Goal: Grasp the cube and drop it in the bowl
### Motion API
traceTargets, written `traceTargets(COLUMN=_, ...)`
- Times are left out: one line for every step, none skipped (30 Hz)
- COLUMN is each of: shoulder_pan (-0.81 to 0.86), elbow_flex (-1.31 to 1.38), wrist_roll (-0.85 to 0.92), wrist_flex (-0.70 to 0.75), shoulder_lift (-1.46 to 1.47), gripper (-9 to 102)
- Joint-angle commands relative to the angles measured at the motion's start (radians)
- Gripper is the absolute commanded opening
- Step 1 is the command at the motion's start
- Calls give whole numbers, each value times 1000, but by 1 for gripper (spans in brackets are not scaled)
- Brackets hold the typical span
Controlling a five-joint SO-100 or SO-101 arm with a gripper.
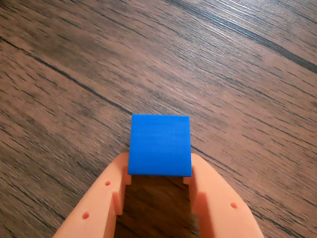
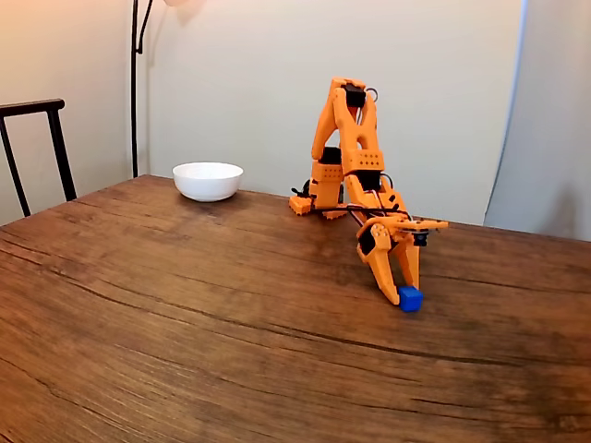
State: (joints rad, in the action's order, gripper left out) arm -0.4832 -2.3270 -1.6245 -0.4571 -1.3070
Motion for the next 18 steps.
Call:
traceTargets(shoulder_pan=0, elbow_flex=37, wrist_roll=2, wrist_flex=-14, shoulder_lift=-5, gripper=9)
traceTargets(shoulder_pan=0, elbow_flex=37, wrist_roll=2, wrist_flex=-14, shoulder_lift=-5, gripper=9)
traceTargets(shoulder_pan=2, elbow_flex=37, wrist_roll=2, wrist_flex=-14, shoulder_lift=-5, gripper=9)
traceTargets(shoulder_pan=2, elbow_flex=37, wrist_roll=2, wrist_flex=-14, shoulder_lift=-5, gripper=9)
traceTargets(shoulder_pan=2, elbow_flex=37, wrist_roll=2, wrist_flex=-14, shoulder_lift=-5, gripper=9)
traceTargets(shoulder_pan=3, elbow_flex=37, wrist_roll=2, wrist_flex=-14, shoulder_lift=-6, gripper=9)
traceTargets(shoulder_pan=5, elbow_flex=37, wrist_roll=2, wrist_flex=-14, shoulder_lift=-8, gripper=9)
traceTargets(shoulder_pan=6, elbow_flex=37, wrist_roll=2, wrist_flex=-14, shoulder_lift=-9, gripper=9)
traceTargets(shoulder_pan=8, elbow_flex=38, wrist_roll=2, wrist_flex=-14, shoulder_lift=-14, gripper=9)
traceTargets(shoulder_pan=9, elbow_flex=38, wrist_roll=2, wrist_flex=-14, shoulder_lift=-18, gripper=9)
traceTargets(shoulder_pan=9, elbow_flex=38, wrist_roll=2, wrist_flex=-14, shoulder_lift=-21, gripper=9)
traceTargets(shoulder_pan=9, elbow_flex=38, wrist_roll=2, wrist_flex=-15, shoulder_lift=-21, gripper=9)
traceTargets(shoulder_pan=9, elbow_flex=43, wrist_roll=2, wrist_flex=-15, shoulder_lift=-23, gripper=9)
traceTargets(shoulder_pan=9, elbow_flex=52, wrist_roll=2, wrist_flex=-15, shoulder_lift=-23, gripper=9)
traceTargets(shoulder_pan=9, elbow_flex=61, wrist_roll=2, wrist_flex=-15, shoulder_lift=-21, gripper=7)
traceTargets(shoulder_pan=11, elbow_flex=71, wrist_roll=-5, wrist_flex=-15, shoulder_lift=-21, gripper=6)
traceTargets(shoulder_pan=11, elbow_flex=81, wrist_roll=-8, wrist_flex=-15, shoulder_lift=-21, gripper=4)
traceTargets(shoulder_pan=14, elbow_flex=94, wrist_roll=-11, wrist_flex=-15, shoulder_lift=-21, gripper=4)
